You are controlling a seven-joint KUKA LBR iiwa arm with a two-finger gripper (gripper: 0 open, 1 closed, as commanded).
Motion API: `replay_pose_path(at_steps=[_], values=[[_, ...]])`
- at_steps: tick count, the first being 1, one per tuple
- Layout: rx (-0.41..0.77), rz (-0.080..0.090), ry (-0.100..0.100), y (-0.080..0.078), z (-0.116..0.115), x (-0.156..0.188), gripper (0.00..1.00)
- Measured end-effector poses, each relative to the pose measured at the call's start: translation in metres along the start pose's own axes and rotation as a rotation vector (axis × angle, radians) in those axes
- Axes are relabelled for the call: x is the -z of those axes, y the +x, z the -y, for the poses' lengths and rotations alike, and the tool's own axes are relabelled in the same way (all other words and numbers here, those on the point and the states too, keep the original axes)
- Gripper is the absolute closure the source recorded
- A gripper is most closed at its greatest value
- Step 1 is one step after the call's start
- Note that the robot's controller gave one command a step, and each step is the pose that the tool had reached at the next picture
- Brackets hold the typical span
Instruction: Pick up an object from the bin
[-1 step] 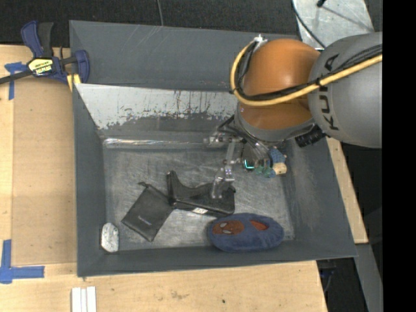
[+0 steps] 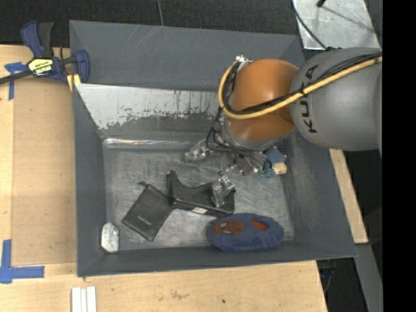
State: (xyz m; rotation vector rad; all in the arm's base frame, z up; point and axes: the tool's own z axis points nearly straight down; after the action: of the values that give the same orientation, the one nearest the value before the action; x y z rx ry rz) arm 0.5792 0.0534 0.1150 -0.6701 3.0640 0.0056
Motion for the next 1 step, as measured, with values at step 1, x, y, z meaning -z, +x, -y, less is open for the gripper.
replay_pose_path(at_steps=[1], values=[[-0.014,-0.003,0.003,0.0431,-0.0039,-0.0002,0.0]])
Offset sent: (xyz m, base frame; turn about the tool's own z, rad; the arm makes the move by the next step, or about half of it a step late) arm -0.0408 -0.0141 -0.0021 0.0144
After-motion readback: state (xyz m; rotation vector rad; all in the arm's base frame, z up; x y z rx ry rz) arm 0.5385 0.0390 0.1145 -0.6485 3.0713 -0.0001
